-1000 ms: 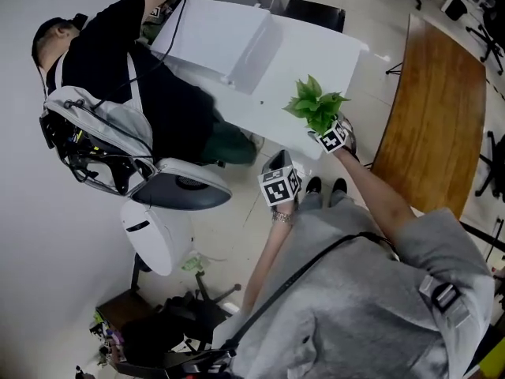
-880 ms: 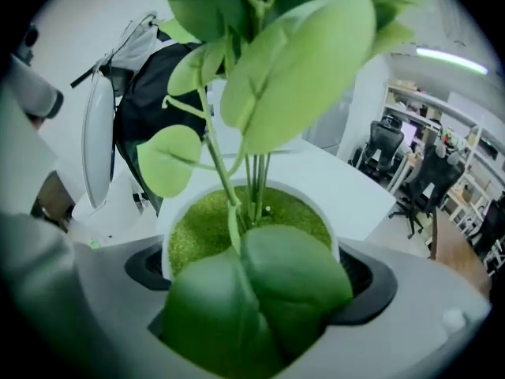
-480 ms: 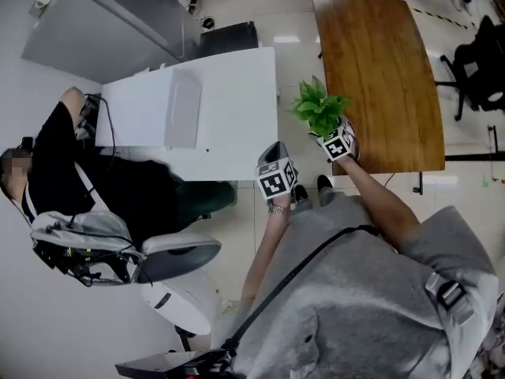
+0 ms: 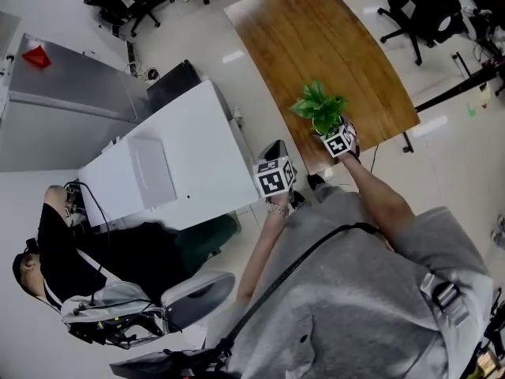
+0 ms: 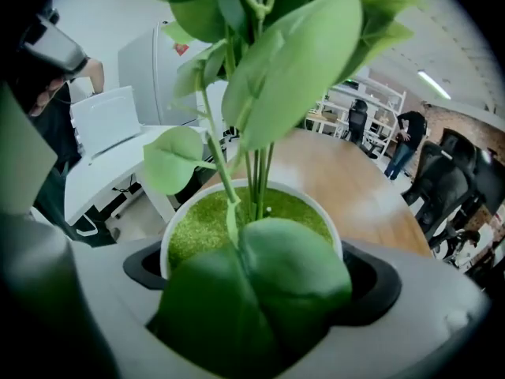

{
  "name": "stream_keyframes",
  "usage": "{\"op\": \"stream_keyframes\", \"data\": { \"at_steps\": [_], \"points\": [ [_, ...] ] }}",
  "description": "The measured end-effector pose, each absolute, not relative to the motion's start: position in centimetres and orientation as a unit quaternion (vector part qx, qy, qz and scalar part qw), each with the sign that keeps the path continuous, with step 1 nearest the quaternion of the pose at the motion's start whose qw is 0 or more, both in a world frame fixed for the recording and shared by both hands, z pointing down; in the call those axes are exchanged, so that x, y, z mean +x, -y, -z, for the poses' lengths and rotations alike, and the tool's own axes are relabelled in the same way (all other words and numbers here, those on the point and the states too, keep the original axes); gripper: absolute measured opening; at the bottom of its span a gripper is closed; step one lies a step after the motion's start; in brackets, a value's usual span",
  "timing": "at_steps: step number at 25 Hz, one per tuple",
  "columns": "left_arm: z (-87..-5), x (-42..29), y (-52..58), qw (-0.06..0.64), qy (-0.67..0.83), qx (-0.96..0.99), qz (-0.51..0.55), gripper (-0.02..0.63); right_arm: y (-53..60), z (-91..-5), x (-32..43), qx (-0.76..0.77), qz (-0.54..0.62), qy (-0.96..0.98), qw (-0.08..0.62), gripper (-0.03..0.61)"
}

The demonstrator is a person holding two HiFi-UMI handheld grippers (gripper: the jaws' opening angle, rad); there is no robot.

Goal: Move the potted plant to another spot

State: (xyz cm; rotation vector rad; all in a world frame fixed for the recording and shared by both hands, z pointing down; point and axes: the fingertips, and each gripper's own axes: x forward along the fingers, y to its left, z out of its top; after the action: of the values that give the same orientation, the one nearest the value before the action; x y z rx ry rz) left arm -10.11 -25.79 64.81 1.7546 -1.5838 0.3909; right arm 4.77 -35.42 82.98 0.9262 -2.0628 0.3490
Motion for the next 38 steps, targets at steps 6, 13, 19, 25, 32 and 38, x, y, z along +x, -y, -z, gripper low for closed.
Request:
{"op": "stream_keyframes", "data": {
  "at_steps": [6,13,19,25,32,38],
  "points": [
    [-65.2,-9.7,25.6,0.364,0.604,0.690,-0.161,0.015,34.1,-84.5,6.1,0.369,-0.155,0.810,0.428,0.583],
    [-64.6,-8.7,25.9,0.354,0.586,0.712,-0.156,0.015,31.7,-81.1,8.4,0.399,-0.128,0.815,0.401,0.519],
    [-64.4,-7.2,24.7,0.356,0.579,0.719,-0.143,0.015,29.7,-76.7,13.8,0.510,-0.093,0.761,0.391,0.002],
    [-65.5,-4.2,20.9,0.375,0.562,0.725,-0.136,0.015,26.4,-71.2,11.5,0.517,-0.116,0.772,0.350,0.002],
    [-65.3,-2.6,15.4,0.360,0.576,0.718,-0.148,0.015,21.8,-67.5,5.1,0.442,-0.168,0.827,0.304,0.003],
    [-65.1,-0.2,9.9,0.362,0.623,0.679,-0.141,0.015,15.1,-66.3,5.7,0.373,-0.177,0.863,0.291,0.003]
  ]
}}
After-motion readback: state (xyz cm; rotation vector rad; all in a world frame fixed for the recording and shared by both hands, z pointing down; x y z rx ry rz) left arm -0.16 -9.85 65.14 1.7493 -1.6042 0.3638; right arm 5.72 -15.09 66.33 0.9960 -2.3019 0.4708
